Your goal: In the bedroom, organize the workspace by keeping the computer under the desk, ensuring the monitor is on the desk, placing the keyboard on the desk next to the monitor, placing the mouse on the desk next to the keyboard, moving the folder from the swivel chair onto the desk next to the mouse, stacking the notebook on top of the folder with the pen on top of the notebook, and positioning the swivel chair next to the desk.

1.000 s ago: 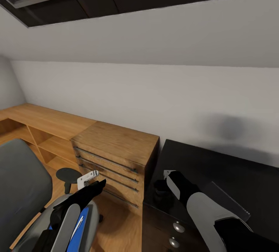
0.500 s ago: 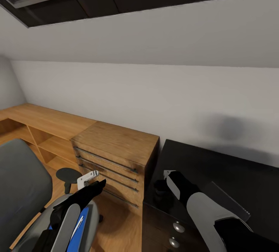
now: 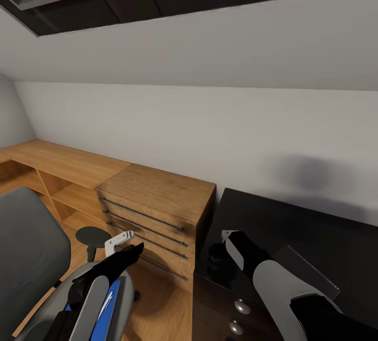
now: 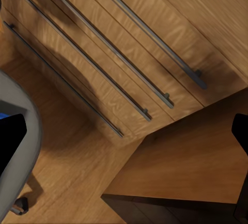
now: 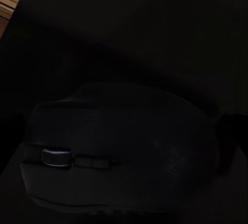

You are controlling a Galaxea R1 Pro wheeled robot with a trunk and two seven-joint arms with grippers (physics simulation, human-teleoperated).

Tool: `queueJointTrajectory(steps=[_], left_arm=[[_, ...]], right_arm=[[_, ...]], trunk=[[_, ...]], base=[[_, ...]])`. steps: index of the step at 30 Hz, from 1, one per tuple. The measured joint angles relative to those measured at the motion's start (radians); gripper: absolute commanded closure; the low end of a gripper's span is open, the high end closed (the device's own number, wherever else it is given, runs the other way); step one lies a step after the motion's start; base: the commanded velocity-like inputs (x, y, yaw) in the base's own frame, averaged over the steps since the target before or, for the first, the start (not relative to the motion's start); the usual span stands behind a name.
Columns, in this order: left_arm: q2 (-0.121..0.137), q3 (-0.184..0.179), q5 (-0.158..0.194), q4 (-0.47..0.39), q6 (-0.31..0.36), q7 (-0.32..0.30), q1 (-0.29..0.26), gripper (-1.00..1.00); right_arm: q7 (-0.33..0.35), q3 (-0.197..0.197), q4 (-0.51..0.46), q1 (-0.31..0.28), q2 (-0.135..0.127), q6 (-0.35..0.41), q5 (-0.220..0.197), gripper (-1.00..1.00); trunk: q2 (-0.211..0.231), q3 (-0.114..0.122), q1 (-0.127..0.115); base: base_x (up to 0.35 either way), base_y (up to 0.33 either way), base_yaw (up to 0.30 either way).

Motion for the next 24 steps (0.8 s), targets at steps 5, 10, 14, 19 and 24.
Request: queueJointTrajectory(steps=[5,10,14,19,24], left_arm=[[0.000,0.000,0.000,0.000,0.001,0.000,0.000,-1.00],[0.000,0.000,0.002,0.000,0.001,0.000,0.000,-1.00],[0.000,0.000,0.012,0.000,0.001,0.000,0.000,-1.00],[0.001,0.001,0.027,0.000,0.001,0.001,0.000,-1.00],[0.001,0.001,0.029,0.000,0.001,0.001,0.000,-1.00]], right_arm=[[0.000,0.000,0.000,0.000,0.000,0.000,0.000,-1.00],[0.000,0.000,0.000,0.000,0.000,0.000,0.001,-1.00],[0.001,0.000,0.000,0.000,0.000,-0.001,0.000,-1.00],[0.001,0.000,0.000,0.000,0.000,-0.002,0.002,1.00],[0.001,0.000,0.000,0.000,0.000,-0.002,0.002,1.00]], trunk=[[0.000,0.000,0.000],[0.000,0.000,0.000],[0.000,0.000,0.000],[0.000,0.000,0.000],[0.000,0.000,0.000]], base=[[0.000,0.000,0.000],[0.000,0.000,0.000],[0.000,0.000,0.000],[0.000,0.000,0.000],[0.000,0.000,0.000]])
